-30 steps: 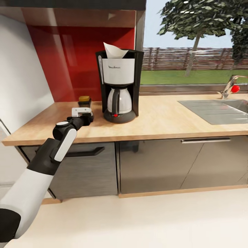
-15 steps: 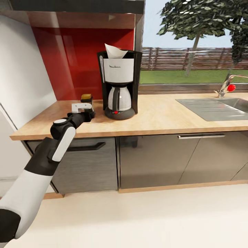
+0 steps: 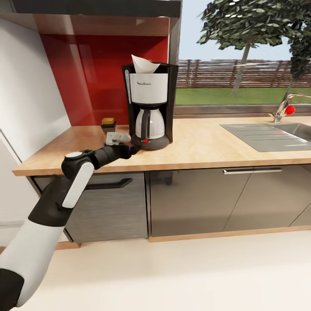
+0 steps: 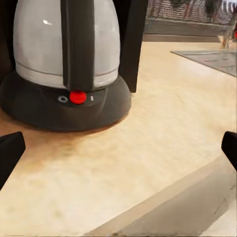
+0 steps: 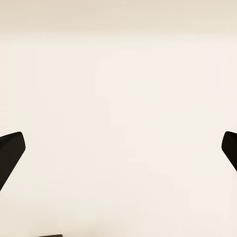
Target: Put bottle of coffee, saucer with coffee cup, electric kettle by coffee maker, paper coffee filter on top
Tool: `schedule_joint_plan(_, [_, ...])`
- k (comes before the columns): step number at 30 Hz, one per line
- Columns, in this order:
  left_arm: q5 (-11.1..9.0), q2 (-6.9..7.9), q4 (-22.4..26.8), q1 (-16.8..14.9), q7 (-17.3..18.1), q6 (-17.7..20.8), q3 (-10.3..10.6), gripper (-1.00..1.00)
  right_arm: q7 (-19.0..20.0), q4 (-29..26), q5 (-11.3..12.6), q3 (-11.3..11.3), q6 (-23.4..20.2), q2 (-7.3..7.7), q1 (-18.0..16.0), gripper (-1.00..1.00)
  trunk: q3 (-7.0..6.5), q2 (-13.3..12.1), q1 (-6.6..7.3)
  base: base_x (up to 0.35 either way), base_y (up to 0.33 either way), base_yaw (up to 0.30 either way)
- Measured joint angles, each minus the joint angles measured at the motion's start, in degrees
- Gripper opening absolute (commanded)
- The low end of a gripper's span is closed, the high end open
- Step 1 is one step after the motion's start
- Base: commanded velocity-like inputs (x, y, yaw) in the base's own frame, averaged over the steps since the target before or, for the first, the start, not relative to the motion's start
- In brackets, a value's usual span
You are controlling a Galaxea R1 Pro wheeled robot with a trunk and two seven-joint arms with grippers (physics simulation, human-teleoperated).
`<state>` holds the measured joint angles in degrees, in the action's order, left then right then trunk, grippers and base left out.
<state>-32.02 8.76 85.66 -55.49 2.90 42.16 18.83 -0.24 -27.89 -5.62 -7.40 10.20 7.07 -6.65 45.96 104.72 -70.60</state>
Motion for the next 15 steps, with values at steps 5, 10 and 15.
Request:
schedule_joint_plan(5, [-0.11,0.00,0.05,3.40,14.79,-0.10,-0.01,1.00,0.00,0.00,-0.01,0.00,0.00,0.00,0.00,1.00,0.00,0.00,0.00,0.000,0.000,0.000])
schedule_joint_plan(10, [0.08,0.03,-0.45,6.94,28.84,-0.42,-0.08,1.00,0.00,0.02,-0.03,0.00,0.00,0.00,0.00,1.00,0.00,0.00,0.00,0.000,0.000,0.000])
schedule_joint_plan(15, [0.19,0.13,-1.03,12.92,41.10,-0.58,-0.16,1.00,0.00,0.06,-0.08,0.07,0.00,0.00,0.00,1.00,0.00,0.00,0.00,0.000,0.000,0.000])
